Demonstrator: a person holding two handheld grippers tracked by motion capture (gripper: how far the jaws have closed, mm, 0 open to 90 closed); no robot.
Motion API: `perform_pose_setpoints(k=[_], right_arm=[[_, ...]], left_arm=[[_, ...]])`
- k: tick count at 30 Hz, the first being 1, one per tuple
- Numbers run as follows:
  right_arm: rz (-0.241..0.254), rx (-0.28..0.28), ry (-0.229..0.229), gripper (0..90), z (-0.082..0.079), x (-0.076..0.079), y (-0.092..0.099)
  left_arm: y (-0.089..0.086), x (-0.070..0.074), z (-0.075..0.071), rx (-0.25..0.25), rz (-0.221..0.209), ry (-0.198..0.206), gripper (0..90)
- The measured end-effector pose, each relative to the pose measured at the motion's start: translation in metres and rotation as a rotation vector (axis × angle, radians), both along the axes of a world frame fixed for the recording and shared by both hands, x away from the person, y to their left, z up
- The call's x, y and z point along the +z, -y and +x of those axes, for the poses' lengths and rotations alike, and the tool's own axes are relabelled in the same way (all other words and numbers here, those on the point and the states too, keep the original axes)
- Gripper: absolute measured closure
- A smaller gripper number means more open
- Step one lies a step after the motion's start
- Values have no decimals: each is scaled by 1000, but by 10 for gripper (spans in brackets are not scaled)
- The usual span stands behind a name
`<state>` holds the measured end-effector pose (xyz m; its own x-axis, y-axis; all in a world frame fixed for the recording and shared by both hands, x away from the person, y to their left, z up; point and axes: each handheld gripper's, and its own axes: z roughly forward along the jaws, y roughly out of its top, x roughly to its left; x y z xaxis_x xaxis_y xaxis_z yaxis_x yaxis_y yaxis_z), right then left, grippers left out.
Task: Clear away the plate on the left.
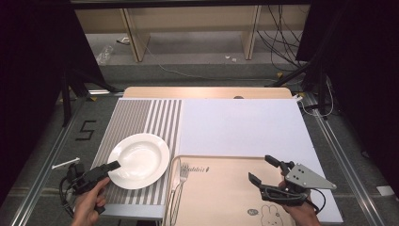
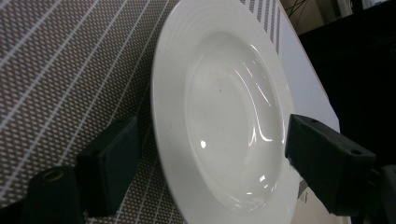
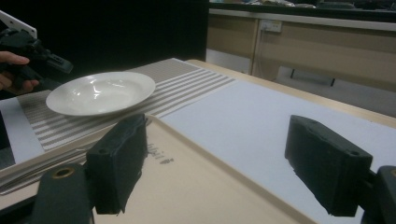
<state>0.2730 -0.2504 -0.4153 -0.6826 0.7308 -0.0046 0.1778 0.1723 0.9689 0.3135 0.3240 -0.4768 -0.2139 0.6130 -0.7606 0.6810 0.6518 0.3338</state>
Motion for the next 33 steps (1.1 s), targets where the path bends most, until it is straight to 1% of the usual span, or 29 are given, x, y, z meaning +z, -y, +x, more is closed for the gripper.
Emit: perform_pose_setpoints(k=[1,2,3,5,6,8,9,10,14,16,19,22,24,25,26,29,33], right_arm=[[0,0,0,219,0,0,0],[0,2,2,219,0,0,0],[0,2,3,219,0,0,0],[1,2,2,219,0,0,0],[2,1,2,219,0,0,0],[-1,2,1,219,0,0,0],[-4,3,3,219,0,0,0],[-3,2,4,219,0,0,0],[-4,3,2,219,0,0,0],[-1,3,3,219,0,0,-1],[-5,3,2,219,0,0,-1],[-3,4,3,220,0,0,-1],[-5,3,0,220,0,0,-1],[-5,4,0,220,0,0,-1],[-4,4,1,221,0,0,-1],[-2,4,0,221,0,-1,-1],[-3,7,-3,221,0,-1,-2]], left_arm=[[0,-1,0,2,-18,0,185],[0,-2,0,7,-28,-3,186],[0,-3,-1,4,-27,-8,190],[1,-6,-1,14,-56,-21,195],[1,-9,-1,9,-71,-25,207],[1,-13,-2,27,-136,-37,228],[1,-15,-3,32,-150,-41,253],[1,-16,-3,31,-152,-45,281],[3,-17,-4,42,-153,-38,365],[4,-18,-4,36,-136,-50,394],[6,-22,-4,34,-149,-64,434],[7,-24,-4,44,-138,-70,493],[8,-28,-5,53,-185,-78,519],[9,-30,-4,49,-195,-86,537],[10,-31,-4,46,-193,-94,552],[13,-32,-4,45,-184,-94,597],[13,-34,-4,47,-205,-101,647]])
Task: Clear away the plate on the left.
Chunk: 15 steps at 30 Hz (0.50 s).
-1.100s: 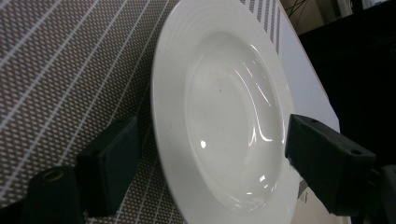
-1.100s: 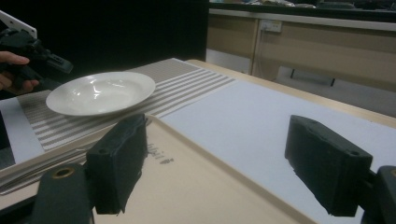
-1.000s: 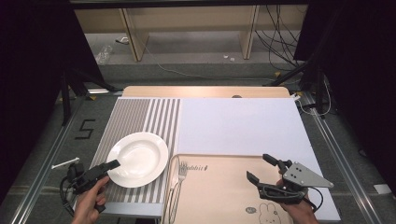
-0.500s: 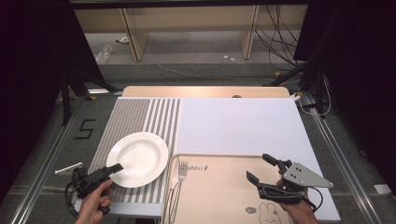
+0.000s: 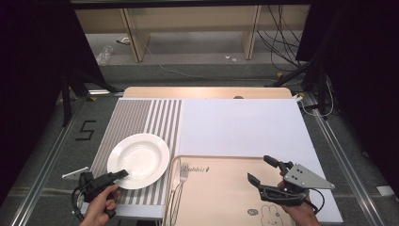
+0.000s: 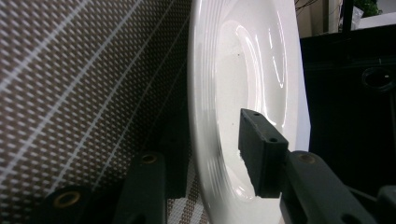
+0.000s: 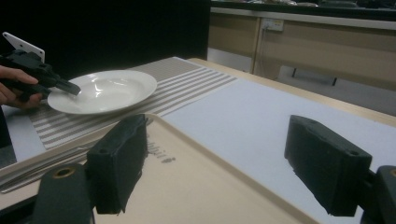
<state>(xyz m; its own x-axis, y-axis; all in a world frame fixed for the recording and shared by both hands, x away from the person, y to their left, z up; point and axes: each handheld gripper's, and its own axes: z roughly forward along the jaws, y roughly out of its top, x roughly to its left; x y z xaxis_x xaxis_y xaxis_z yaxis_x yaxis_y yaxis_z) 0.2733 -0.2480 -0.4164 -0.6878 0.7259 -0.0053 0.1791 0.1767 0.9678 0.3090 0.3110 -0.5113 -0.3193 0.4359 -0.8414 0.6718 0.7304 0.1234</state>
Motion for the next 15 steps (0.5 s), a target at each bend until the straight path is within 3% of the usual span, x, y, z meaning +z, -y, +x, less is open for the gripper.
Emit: perform_pose_setpoints(k=[10,15], right_arm=[[-5,0,-8,222,1,-1,-1],[-5,4,-4,222,1,-1,-1]], left_arm=[[3,-4,1,9,-16,-10,763],[1,-7,-1,24,-51,-7,772]])
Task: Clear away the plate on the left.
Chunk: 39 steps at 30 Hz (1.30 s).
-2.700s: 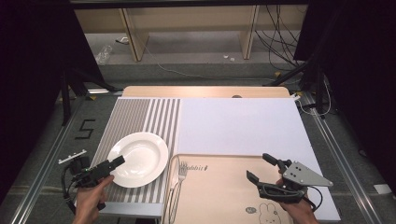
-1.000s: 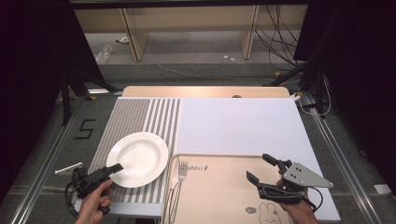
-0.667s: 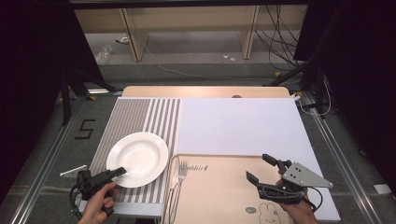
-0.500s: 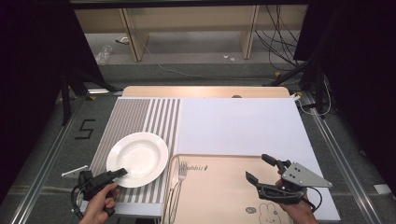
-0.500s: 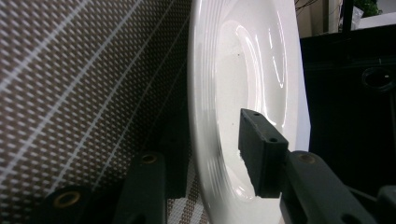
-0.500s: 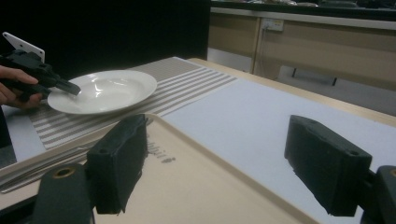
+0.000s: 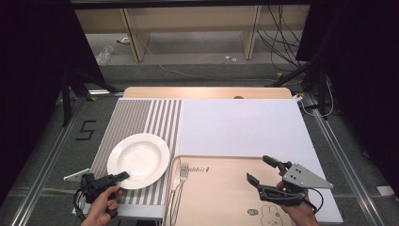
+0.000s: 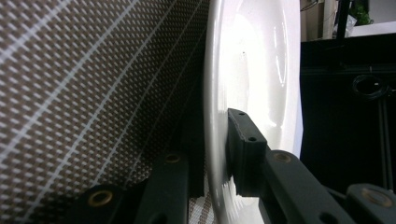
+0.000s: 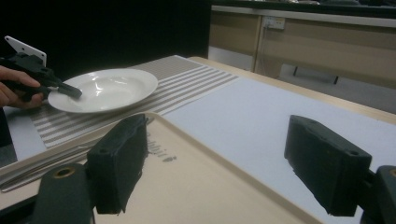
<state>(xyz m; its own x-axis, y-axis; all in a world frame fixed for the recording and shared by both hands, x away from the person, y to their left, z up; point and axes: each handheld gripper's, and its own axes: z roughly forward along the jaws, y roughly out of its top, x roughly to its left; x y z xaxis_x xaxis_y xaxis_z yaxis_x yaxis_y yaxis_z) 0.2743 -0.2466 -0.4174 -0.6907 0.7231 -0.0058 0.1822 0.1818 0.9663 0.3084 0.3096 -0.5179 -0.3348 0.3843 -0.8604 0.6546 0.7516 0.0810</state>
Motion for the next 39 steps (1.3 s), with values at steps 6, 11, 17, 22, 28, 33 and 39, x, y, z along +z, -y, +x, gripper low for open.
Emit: perform_pose_setpoints(k=[6,11,17,22,28,33,39], right_arm=[[0,-3,-4,223,0,0,0],[0,2,3,223,0,0,0],[3,2,0,223,0,1,0],[5,2,4,222,-1,1,0],[8,-3,0,221,0,1,1],[6,-2,0,220,-1,1,0],[4,-5,-3,220,0,1,1]], left_arm=[[-2,-3,-1,27,-61,-8,786],[-3,-3,-1,33,-53,0,804],[-4,-3,-1,42,-56,5,802],[-6,-2,-1,46,-84,27,804],[-5,1,-2,48,-122,51,803],[-1,4,-1,30,-132,73,802],[8,8,-1,5,-146,92,803]])
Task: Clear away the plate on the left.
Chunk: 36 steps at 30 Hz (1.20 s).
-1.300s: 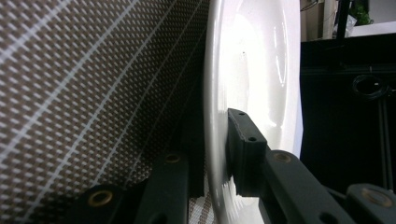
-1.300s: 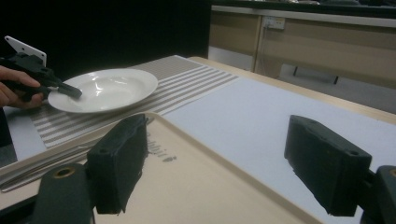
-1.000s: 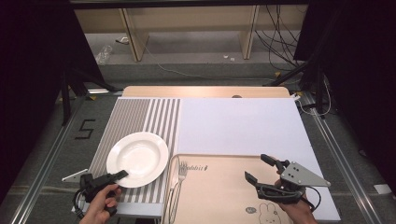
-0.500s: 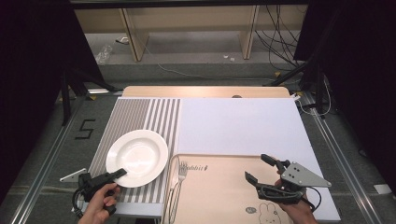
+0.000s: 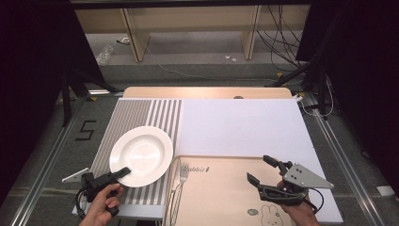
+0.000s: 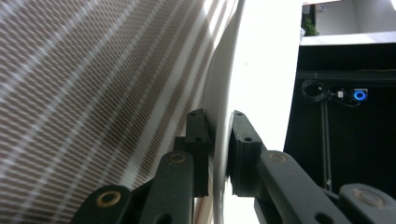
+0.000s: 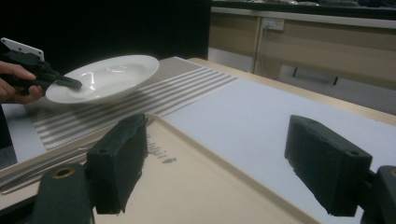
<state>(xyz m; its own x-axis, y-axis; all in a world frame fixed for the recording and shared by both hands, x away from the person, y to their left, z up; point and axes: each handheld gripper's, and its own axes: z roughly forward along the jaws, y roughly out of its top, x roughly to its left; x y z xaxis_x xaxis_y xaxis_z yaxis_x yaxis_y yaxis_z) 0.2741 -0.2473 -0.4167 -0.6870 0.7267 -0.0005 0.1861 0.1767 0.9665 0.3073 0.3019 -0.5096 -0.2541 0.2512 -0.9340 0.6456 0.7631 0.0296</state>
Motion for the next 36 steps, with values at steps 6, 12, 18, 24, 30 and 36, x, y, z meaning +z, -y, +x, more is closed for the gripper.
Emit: perform_pose_setpoints(k=[6,12,18,24,30,36], right_arm=[[-3,2,0,220,0,0,0],[-4,3,1,220,0,0,0],[-1,-1,1,220,0,0,0],[0,0,2,220,1,0,0],[0,-1,1,220,0,0,0],[-1,-1,0,220,1,-1,0]], left_arm=[[9,1,1,-28,-5,-3,801],[15,4,1,-55,-11,10,801],[24,5,2,-86,-39,21,803],[36,6,1,-115,-65,21,802],[47,8,0,-157,-79,27,803],[57,6,0,-205,-91,23,803]])
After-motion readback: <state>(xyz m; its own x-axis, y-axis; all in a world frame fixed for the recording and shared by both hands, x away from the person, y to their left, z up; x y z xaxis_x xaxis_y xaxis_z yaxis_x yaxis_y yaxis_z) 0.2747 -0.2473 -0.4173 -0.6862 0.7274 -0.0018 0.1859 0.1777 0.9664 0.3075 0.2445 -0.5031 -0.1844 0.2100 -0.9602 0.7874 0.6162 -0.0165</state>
